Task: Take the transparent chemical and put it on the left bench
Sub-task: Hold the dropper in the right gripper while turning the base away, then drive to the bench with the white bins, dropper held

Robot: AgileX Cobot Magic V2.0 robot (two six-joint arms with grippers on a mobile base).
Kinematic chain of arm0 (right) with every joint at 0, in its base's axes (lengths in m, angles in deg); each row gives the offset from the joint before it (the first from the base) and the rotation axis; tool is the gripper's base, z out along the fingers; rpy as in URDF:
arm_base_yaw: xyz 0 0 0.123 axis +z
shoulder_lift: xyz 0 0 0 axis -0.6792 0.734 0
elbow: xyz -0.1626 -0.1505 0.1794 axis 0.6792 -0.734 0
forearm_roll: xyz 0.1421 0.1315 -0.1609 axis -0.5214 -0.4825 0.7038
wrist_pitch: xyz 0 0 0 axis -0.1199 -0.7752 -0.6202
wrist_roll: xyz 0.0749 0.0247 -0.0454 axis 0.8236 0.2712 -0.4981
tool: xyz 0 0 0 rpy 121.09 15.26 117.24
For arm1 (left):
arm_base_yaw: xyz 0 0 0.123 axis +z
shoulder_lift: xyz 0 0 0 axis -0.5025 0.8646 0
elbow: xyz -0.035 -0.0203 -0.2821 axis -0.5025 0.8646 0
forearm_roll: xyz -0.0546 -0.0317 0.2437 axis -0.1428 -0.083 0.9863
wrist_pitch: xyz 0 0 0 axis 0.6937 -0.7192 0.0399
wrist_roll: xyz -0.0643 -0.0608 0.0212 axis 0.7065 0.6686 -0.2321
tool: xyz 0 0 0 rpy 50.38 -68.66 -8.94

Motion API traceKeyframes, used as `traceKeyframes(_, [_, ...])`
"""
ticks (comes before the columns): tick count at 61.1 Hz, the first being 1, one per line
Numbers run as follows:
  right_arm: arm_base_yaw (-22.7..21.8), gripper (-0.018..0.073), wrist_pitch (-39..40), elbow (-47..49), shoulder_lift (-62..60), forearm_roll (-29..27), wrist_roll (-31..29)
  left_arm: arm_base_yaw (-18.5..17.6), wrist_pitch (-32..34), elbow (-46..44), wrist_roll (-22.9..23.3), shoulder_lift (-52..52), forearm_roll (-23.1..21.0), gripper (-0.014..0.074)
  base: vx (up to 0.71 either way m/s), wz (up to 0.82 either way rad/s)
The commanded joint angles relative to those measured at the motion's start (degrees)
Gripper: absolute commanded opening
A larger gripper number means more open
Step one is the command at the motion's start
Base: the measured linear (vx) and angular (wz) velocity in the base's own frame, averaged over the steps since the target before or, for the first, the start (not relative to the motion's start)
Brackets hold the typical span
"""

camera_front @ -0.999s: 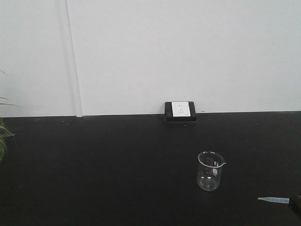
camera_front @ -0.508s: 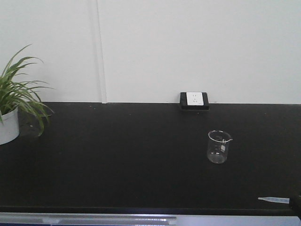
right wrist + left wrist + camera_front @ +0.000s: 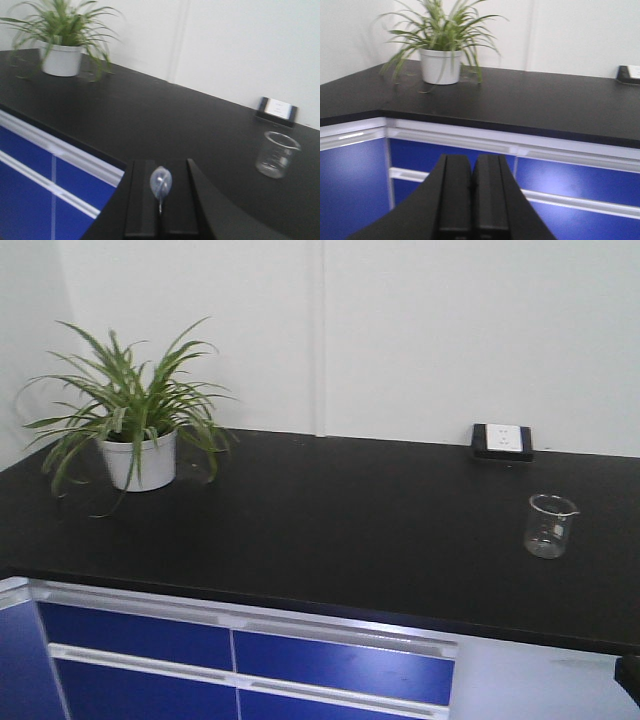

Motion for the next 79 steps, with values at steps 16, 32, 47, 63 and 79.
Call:
traceKeyframes(16, [-0.3,-0.0004,2.6,1.7,-0.1,-1.3,0.0,-0.1,4.5,0.9,0.4,-1.1,0.0,-0.0003,-0.21,0.64])
traceKeyframes(32, [-0.3,-0.0004,2.6,1.7,-0.1,-1.1,0.0,-0.1,4.5,0.9,0.4,-1.1,0.0,-0.0003,-0.16,0.77])
traceKeyframes(47, [-0.3,-0.0004,2.6,1.7,-0.1,-1.1,0.0,-0.1,4.5,0.9,0.4,-1.1,0.0,-0.0003,-0.13,0.81])
traceKeyframes(63, [-0.3,-0.0004,2.6,1.7,-0.1,-1.1,0.0,-0.1,4.5,0.9,0.4,-1.1,0.0,-0.0003,-0.07,0.9])
traceKeyframes(79, [-0.3,-0.0004,2.6,1.7,-0.1,-1.1,0.0,-0.1,4.5,0.9,0.4,-1.1,0.0,-0.0003,0.0,1.06])
